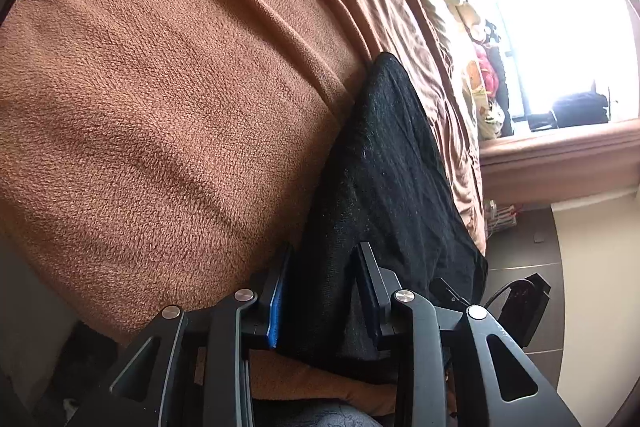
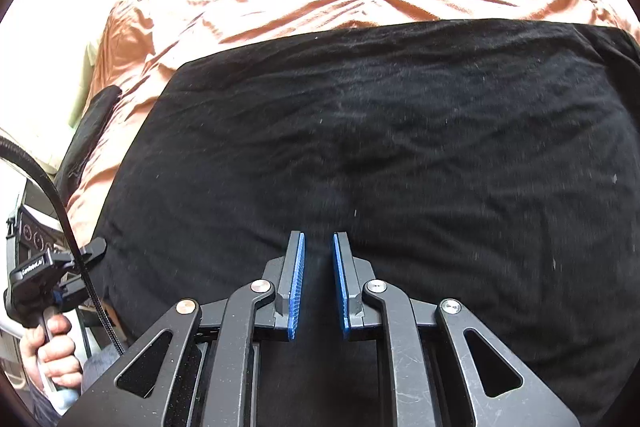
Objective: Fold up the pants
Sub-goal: 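Lift the pants with both tools and fold the waist end over toward the hem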
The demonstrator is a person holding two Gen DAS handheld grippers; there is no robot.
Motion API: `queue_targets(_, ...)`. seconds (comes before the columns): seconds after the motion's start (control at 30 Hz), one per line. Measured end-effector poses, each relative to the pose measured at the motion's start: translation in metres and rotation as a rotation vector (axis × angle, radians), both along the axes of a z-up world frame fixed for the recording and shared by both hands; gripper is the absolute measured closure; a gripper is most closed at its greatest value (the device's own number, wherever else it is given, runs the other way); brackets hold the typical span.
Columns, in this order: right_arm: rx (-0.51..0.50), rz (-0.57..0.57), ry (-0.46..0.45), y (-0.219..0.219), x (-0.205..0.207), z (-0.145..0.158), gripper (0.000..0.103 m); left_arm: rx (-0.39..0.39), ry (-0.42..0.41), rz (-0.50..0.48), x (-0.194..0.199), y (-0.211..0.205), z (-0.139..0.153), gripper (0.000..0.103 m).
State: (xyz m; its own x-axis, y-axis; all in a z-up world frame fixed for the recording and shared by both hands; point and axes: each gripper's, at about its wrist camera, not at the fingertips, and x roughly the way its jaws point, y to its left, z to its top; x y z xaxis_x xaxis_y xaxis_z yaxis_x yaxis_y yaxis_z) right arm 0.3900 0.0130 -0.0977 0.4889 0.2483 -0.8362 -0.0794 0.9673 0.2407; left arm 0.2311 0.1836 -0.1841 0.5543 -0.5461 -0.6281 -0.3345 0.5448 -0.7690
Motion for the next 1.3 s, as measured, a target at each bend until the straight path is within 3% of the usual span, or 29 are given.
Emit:
queue_targets(0.2, -0.033, -0.002, 0.007, 0.000, 0.029, -0.001, 0.091, 0.030, 0.026, 0.056, 0.000, -0.003, 0.004, 0.070)
queue_targets(0.53, -0.069, -0.019, 0.005, 0.005, 0.073, -0.002, 0.093, 0.154, 0.045, 0.068, 0.008, -0.014, 0.012, 0.070)
queue_targets(0.87, -0.062, -0.045, 0.001, 0.003, 0.111, -0.002, 0.093, 0.139, 0.059, 0.056, 0.018, -0.014, 0.006, 0.070)
queue_targets(1.1, -0.048, -0.029, 0.021, 0.006, 0.091, -0.004, 0.093, 0.093, 0.057, 0.049, 0.022, -0.010, 0.000, 0.070)
queue_targets(1.2, -0.025, -0.009, 0.030, 0.008, 0.074, -0.006, 0.093, 0.103, 0.028, 0.041, 0.019, -0.012, 0.008, 0.083)
queue_targets(1.3, 0.012, 0.008, 0.040, 0.008, 0.054, -0.008, 0.093, 0.116, -0.011, 0.034, 0.016, -0.014, 0.024, 0.087)
